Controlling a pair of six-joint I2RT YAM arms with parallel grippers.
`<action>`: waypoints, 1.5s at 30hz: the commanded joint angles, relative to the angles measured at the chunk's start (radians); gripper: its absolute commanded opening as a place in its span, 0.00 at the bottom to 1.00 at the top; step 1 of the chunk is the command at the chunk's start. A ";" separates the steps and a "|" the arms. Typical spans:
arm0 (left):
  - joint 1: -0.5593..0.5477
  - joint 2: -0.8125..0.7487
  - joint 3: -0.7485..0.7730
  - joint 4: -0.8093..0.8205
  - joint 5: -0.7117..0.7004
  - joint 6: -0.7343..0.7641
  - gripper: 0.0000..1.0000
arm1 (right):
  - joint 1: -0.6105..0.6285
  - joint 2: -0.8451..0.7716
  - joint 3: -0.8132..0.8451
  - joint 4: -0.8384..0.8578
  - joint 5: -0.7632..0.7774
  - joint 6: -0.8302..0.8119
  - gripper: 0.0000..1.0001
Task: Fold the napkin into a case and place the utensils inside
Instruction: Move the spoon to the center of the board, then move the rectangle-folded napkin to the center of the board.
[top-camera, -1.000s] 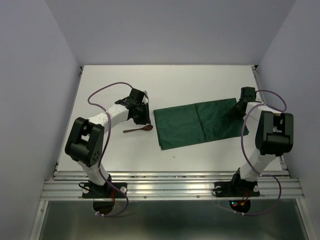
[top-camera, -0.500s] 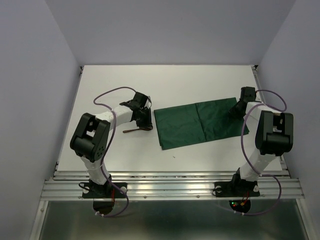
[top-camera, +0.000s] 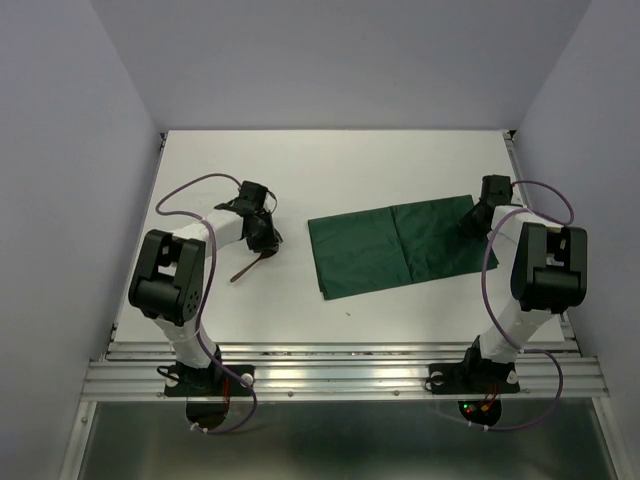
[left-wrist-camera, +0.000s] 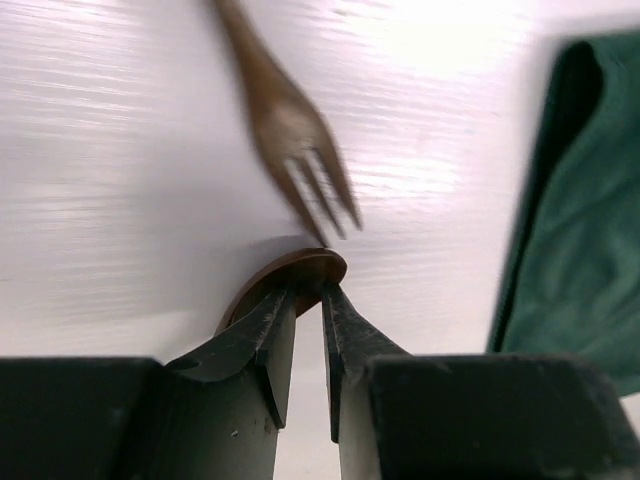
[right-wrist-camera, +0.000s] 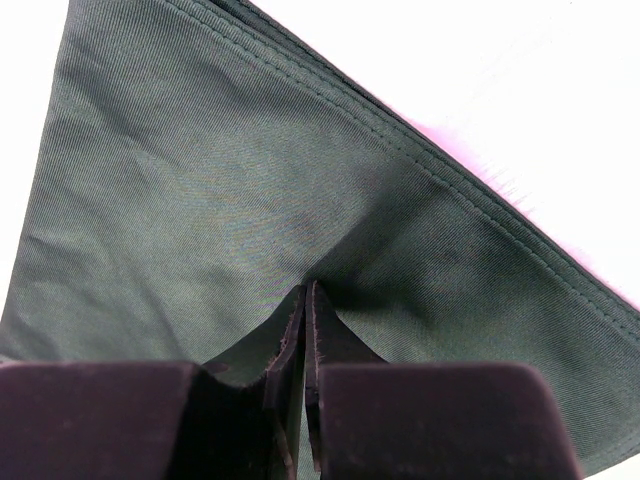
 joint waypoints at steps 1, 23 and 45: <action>0.057 -0.043 -0.024 -0.064 -0.118 0.020 0.29 | -0.001 0.008 -0.053 -0.055 0.023 -0.009 0.06; -0.222 -0.075 0.123 -0.096 0.074 -0.045 0.49 | -0.001 -0.257 -0.096 -0.092 0.043 -0.073 0.18; -0.156 0.117 0.197 -0.031 -0.020 0.006 0.42 | 0.155 -0.262 -0.349 0.009 -0.060 0.086 0.18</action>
